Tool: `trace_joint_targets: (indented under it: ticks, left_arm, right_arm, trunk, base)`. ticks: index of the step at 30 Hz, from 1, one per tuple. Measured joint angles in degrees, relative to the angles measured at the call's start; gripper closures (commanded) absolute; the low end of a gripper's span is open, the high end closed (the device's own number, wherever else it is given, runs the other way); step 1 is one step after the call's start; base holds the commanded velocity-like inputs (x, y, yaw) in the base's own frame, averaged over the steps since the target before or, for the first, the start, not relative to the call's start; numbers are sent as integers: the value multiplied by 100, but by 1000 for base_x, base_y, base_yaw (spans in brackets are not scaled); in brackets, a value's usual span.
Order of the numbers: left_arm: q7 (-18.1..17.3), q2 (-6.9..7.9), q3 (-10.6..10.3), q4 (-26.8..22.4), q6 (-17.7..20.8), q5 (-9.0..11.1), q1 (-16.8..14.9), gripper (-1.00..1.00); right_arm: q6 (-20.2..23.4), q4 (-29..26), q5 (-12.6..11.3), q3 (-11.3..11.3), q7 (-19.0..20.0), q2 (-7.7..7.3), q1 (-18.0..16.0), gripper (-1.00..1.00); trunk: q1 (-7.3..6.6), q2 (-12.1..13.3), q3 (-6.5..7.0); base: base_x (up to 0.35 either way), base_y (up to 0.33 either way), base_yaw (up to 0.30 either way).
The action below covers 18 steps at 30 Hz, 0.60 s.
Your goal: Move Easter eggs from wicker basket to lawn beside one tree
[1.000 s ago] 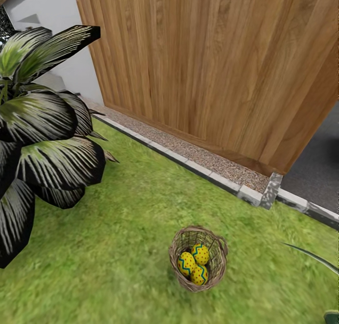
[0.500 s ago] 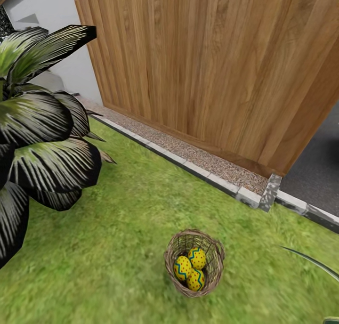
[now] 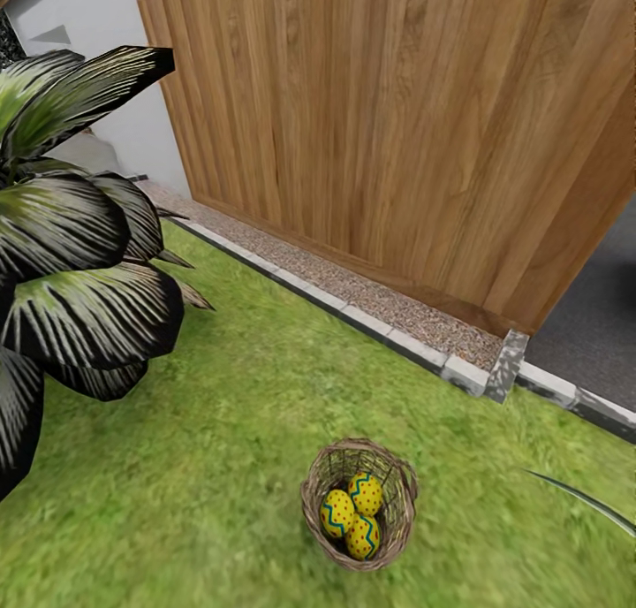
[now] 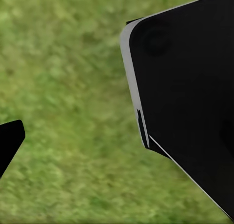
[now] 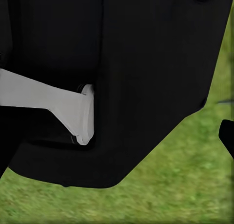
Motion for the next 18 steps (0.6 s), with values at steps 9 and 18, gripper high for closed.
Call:
trace_joint_targets:
  ticks: [9, 18]
  left_arm:
    - [0, 0, 4, 0, -3, 3, 0, -100]
    - [0, 0, 18, 0, -6, 10, 0, -100]
  right_arm:
    - [8, 59, 6, -2, 0, -7, -1, -100]
    - [-5, 0, -4, -181, -52, -27, -4, -100]
  trunk:
    - [-1, 0, 0]
    - [0, 0, 0]
  base:
    - [51, -56, 0]
    - [41, -37, 0]
